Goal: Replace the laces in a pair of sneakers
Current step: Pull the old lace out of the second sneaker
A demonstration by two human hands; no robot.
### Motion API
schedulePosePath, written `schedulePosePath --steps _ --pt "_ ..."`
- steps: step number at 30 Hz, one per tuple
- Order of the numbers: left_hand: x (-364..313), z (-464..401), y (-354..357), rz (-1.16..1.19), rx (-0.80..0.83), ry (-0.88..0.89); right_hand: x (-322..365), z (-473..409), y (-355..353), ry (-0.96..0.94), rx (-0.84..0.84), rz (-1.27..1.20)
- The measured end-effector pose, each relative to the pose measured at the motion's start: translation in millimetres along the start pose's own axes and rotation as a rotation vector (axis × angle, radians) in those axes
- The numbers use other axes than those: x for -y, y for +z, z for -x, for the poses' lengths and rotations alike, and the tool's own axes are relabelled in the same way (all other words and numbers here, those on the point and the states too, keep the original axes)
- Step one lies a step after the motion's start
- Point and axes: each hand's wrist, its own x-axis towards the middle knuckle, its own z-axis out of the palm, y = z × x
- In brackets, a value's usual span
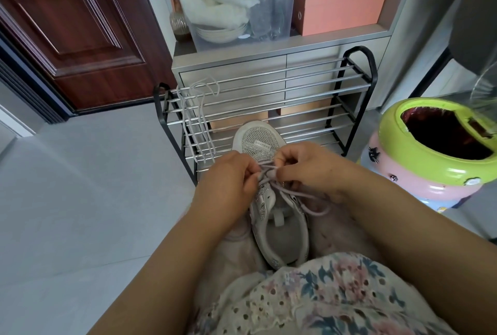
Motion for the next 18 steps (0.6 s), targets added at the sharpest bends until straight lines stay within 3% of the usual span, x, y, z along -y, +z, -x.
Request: schedulePosePath --steps 7,18 --pt "-3 -1 -11 0.156 0.067 -0.052 -5 -1 -7 -0.036 -0.054 -0.185" --pt "-4 7 -7 0.325 -0.073 -0.078 -10 -6 -3 -0.059 -0.121 -0.160"
